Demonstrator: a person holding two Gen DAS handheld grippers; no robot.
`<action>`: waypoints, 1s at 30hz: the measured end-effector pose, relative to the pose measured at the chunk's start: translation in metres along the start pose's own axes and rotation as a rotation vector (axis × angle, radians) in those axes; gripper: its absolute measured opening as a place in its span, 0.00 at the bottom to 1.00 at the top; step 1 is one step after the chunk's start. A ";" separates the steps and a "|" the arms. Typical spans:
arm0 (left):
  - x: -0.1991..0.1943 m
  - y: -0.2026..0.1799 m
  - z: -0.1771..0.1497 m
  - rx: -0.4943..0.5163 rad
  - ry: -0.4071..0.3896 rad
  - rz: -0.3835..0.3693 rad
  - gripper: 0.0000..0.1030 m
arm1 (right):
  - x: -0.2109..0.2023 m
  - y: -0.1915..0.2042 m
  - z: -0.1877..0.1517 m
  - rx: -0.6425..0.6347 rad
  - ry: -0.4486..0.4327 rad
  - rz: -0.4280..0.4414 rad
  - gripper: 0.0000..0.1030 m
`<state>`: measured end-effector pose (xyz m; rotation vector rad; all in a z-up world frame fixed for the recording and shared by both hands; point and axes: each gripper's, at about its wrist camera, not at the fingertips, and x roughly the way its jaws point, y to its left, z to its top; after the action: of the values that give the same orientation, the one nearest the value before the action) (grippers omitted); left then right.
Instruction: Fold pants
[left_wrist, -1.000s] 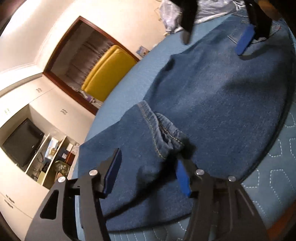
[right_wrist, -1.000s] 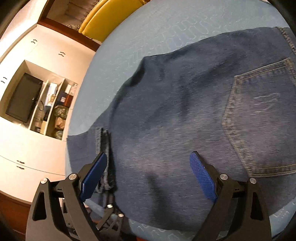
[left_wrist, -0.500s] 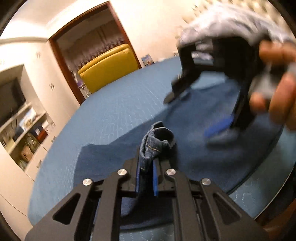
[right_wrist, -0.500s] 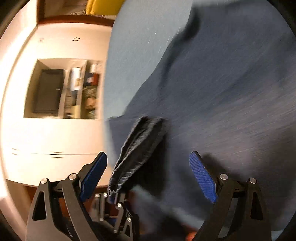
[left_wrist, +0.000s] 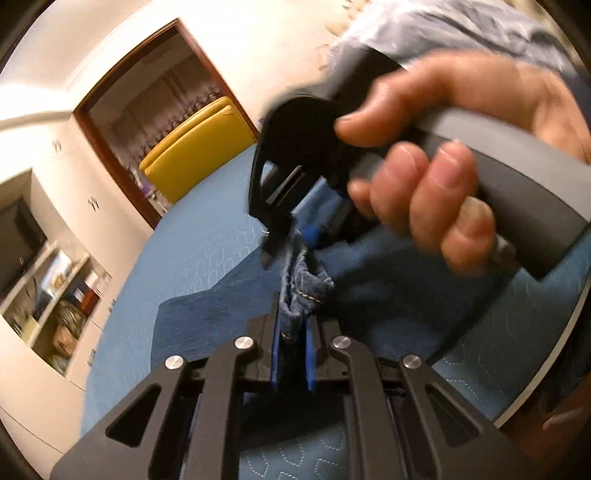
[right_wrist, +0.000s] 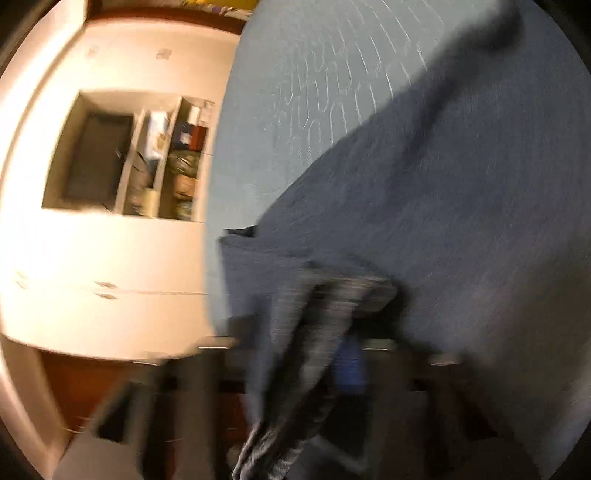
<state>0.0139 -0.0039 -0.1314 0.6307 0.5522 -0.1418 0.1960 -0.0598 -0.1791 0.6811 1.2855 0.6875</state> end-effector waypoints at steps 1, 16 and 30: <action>0.002 -0.006 0.002 0.013 0.000 0.002 0.10 | -0.007 0.000 -0.001 -0.040 -0.018 -0.021 0.13; 0.045 -0.094 0.021 0.165 0.048 -0.046 0.10 | -0.054 -0.058 0.011 -0.105 -0.047 -0.125 0.15; 0.042 -0.078 0.027 0.051 -0.016 -0.122 0.68 | -0.072 -0.056 0.009 -0.177 -0.120 -0.273 0.32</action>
<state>0.0393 -0.0810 -0.1758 0.6453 0.5731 -0.2768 0.1989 -0.1516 -0.1769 0.3873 1.1645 0.5205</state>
